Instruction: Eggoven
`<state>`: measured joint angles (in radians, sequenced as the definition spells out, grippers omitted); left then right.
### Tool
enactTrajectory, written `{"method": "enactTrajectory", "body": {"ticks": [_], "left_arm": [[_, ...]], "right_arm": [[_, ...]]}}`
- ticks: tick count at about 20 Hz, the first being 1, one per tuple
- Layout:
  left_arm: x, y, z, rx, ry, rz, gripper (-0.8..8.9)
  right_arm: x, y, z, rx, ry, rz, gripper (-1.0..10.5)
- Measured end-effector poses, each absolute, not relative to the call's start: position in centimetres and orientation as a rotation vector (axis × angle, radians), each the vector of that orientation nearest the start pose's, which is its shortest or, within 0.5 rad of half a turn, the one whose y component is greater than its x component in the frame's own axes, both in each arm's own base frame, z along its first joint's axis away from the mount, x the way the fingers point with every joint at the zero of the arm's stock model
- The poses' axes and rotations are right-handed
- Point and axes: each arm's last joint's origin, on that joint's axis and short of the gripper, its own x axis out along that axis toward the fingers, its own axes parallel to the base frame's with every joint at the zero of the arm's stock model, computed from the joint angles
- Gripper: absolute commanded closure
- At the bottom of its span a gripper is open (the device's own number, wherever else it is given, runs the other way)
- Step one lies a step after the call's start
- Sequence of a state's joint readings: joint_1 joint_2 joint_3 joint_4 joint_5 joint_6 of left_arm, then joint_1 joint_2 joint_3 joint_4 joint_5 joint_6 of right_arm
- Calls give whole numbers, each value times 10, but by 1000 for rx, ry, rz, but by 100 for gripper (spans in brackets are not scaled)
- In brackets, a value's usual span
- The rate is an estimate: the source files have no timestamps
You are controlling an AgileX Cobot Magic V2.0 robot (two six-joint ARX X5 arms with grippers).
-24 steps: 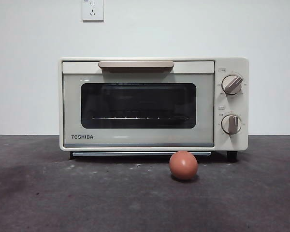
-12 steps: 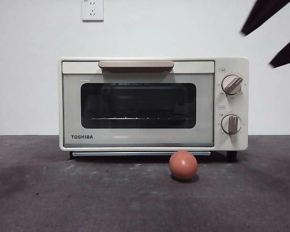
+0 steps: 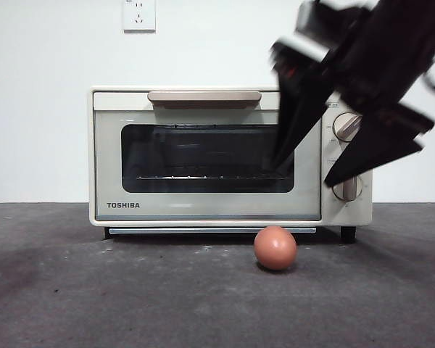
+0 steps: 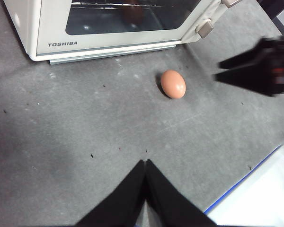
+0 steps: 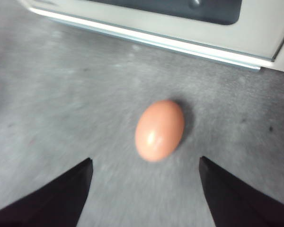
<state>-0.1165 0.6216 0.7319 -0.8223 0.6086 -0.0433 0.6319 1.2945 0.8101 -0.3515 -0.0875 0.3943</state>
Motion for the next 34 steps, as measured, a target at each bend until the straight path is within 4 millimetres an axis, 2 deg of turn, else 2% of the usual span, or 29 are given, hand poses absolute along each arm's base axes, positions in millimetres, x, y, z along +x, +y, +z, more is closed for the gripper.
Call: {"method": "enactTrajectory", "body": {"ticks": [5, 9, 13, 17, 20, 23, 27, 32, 34], "left_arm": [[109, -29, 284, -217, 721, -679, 806], [109, -29, 284, -217, 721, -679, 806], [109, -29, 284, -216, 719, -679, 806], [109, -29, 284, -216, 717, -679, 806], [110, -29, 285, -214, 709, -680, 806], [110, -30, 286, -212, 700, -681, 806], [110, -30, 286, -211, 698, -681, 806], [115, -30, 285, -211, 694, -682, 806], [120, -31, 285, -211, 693, -682, 806]], "right_arm": [[237, 177, 210, 104, 1003, 469, 585], [254, 190, 196, 87, 1048, 453, 586], [261, 195, 174, 62, 1112, 430, 586], [263, 197, 161, 46, 1148, 415, 586], [264, 200, 160, 37, 1137, 408, 633], [264, 199, 159, 32, 1142, 398, 796], [264, 199, 159, 31, 1144, 398, 946], [264, 199, 161, 31, 1142, 405, 944], [260, 197, 169, 30, 1138, 416, 944]]}}
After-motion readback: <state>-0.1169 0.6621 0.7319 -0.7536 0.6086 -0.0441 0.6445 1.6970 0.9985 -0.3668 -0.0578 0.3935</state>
